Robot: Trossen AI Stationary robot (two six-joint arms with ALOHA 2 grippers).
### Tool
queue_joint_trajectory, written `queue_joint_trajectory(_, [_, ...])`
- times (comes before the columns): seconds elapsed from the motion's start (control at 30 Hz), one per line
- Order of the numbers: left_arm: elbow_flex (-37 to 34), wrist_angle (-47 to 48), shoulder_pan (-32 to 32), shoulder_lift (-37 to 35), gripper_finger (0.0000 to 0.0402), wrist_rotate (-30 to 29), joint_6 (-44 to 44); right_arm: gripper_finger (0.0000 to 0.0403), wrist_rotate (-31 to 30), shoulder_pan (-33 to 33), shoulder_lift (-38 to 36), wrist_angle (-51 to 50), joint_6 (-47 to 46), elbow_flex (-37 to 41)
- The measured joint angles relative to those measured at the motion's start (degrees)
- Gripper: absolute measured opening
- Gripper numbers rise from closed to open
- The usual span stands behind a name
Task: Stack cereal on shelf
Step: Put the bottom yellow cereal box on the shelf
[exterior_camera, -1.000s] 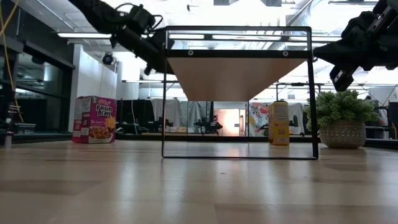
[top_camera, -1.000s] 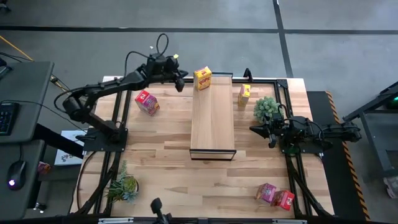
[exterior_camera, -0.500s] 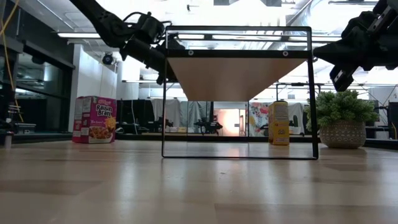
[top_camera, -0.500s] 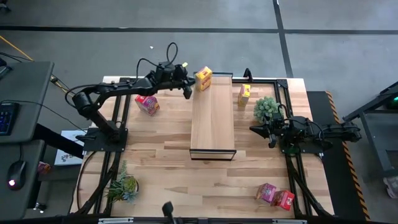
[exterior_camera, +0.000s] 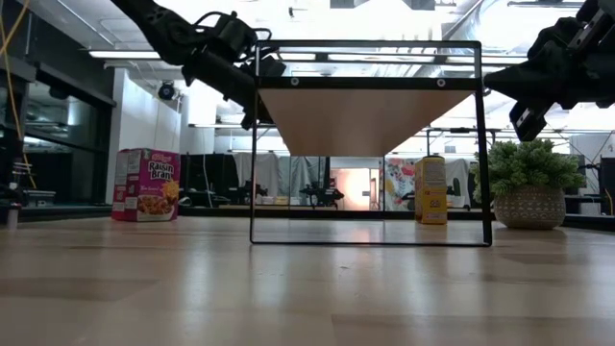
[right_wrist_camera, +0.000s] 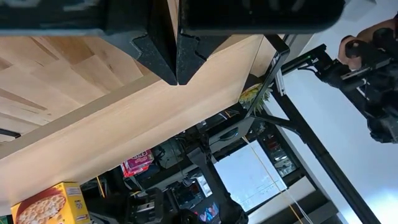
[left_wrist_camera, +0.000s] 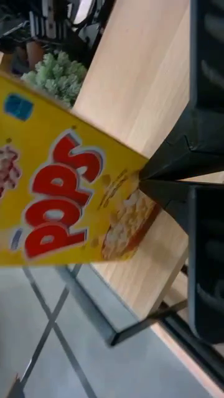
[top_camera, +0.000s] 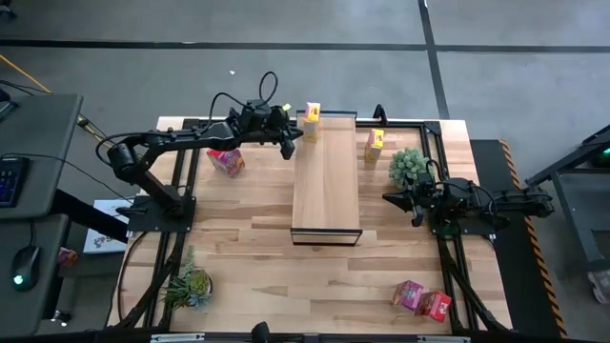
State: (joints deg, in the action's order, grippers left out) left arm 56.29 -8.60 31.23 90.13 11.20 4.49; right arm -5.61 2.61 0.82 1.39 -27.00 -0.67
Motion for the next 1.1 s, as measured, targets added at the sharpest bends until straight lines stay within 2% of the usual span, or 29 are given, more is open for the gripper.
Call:
queue_joint_trajectory(0.23, [0.0,-0.1,-1.6,0.0,0.0,-0.2,0.4,0.0,0.0,0.0,0.0,0.0,0.0,0.0])
queue_joint_trajectory(0.37, [0.0,1.1,-1.6,-0.2,0.0,-2.6,0.1,0.0,0.0,0.0,0.0,0.0,0.0,0.0])
queue_joint_trajectory(0.67, [0.0,5.1,0.0,-7.2,0.0,-9.0,-4.2,0.0,0.0,0.0,0.0,0.0,0.0,0.0])
queue_joint_trajectory(0.9, [0.1,3.8,2.6,-6.2,0.0,-8.5,-3.5,0.0,0.0,0.0,0.0,0.0,0.0,0.0])
queue_joint_trajectory(1.1, [0.0,-0.3,4.9,-1.8,0.0,-4.3,-1.5,0.0,0.0,0.0,0.0,0.0,0.0,0.0])
